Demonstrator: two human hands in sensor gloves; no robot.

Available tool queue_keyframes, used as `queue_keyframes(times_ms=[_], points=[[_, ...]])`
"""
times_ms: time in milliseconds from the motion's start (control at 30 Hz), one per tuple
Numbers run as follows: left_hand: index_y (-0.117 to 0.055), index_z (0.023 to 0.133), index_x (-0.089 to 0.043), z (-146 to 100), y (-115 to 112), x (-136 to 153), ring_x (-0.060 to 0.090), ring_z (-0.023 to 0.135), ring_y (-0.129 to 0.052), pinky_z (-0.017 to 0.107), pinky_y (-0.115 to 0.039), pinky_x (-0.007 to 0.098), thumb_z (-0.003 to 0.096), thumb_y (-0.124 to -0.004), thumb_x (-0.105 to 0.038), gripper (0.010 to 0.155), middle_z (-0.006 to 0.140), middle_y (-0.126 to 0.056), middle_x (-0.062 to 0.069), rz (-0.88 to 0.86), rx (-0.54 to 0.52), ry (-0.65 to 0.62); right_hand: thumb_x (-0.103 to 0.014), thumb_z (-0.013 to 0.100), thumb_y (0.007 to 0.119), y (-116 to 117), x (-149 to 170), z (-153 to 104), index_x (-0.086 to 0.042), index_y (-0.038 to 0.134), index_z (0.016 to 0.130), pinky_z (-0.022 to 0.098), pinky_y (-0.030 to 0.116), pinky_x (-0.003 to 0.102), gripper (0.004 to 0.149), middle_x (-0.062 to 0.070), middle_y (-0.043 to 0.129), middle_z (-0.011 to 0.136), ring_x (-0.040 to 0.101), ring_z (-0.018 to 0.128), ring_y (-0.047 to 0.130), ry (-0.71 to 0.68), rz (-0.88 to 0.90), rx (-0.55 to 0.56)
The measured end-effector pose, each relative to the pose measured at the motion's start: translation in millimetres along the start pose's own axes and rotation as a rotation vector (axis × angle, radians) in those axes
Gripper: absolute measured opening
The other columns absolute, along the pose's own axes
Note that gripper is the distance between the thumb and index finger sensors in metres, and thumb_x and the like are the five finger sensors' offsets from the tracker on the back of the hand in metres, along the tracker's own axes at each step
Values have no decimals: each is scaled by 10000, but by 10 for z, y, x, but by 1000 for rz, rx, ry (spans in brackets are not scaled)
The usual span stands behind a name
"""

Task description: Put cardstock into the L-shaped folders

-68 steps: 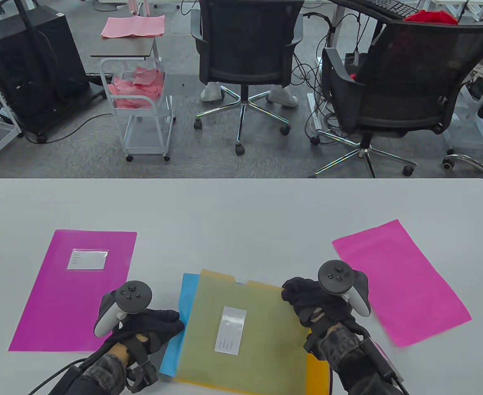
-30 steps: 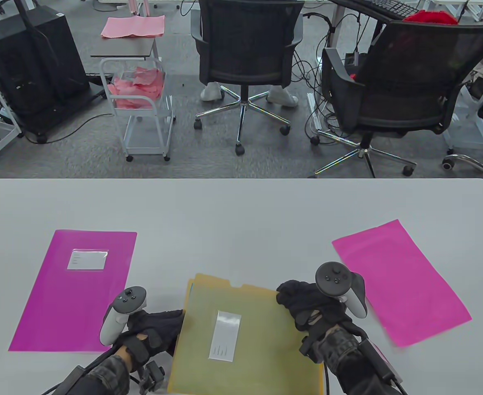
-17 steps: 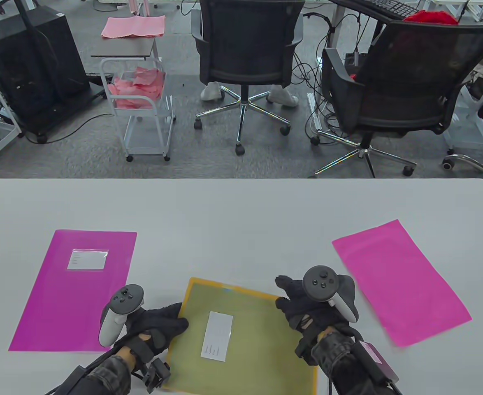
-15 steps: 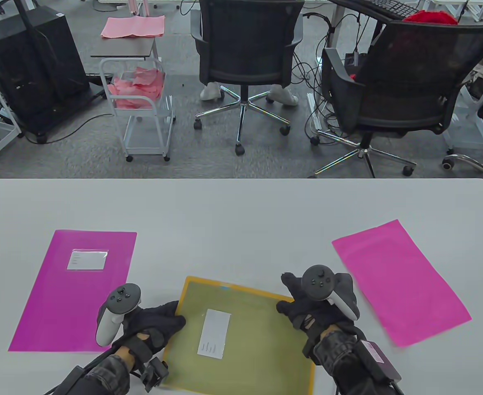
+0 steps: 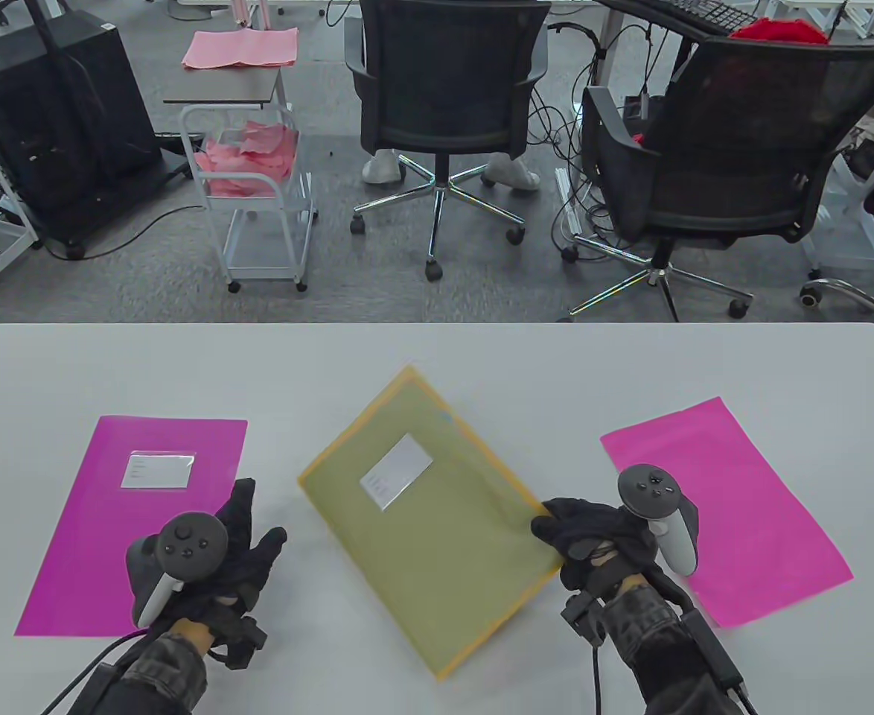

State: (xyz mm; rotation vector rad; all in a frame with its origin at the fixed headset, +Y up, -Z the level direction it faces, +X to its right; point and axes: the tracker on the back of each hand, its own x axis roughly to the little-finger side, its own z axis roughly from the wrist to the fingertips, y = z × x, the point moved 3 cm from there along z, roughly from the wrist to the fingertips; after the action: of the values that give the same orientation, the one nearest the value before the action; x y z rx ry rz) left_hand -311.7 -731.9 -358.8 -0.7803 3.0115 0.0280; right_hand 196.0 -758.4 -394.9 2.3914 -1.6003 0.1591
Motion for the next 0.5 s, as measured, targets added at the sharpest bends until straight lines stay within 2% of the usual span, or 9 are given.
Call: queue_keyframes(times_ms=[67,133,300,433,500], points=[[-293,1067,-152,8,32,166,518,888,-760,563,-680,623,478,-721,-556,832,1049,-531,259,59,38,93,-380,365,779,-36,161,-13,-72,720,738,-49,846,299,487,141,935,386,147,25,938,107,99,70],[-292,1067,-147,14,50,316,527,887,-753,566,-673,626,476,-730,-565,846,1047,-529,269,99,52,167,-360,382,757,-20,277,9,-58,657,786,-39,855,297,514,157,918,443,143,39,945,149,184,40],[-231,1071,-143,-4,-22,589,560,936,-651,603,-615,647,482,-728,-599,896,1071,-427,291,162,178,325,-307,393,737,-13,509,78,-34,529,870,8,875,304,588,197,888,552,146,83,964,239,218,53],[-176,1072,-146,-3,-59,642,596,989,-503,639,-541,674,481,-729,-633,944,1097,-319,287,218,254,387,-317,414,716,56,495,158,-68,235,929,158,883,351,747,289,618,887,212,267,965,157,276,-81],[-140,1071,-150,-5,-85,684,607,1013,-393,657,-498,687,481,-725,-658,973,1105,-251,283,243,299,410,-335,423,707,87,472,164,-102,160,930,208,879,365,780,295,448,956,233,331,954,143,251,-137]])
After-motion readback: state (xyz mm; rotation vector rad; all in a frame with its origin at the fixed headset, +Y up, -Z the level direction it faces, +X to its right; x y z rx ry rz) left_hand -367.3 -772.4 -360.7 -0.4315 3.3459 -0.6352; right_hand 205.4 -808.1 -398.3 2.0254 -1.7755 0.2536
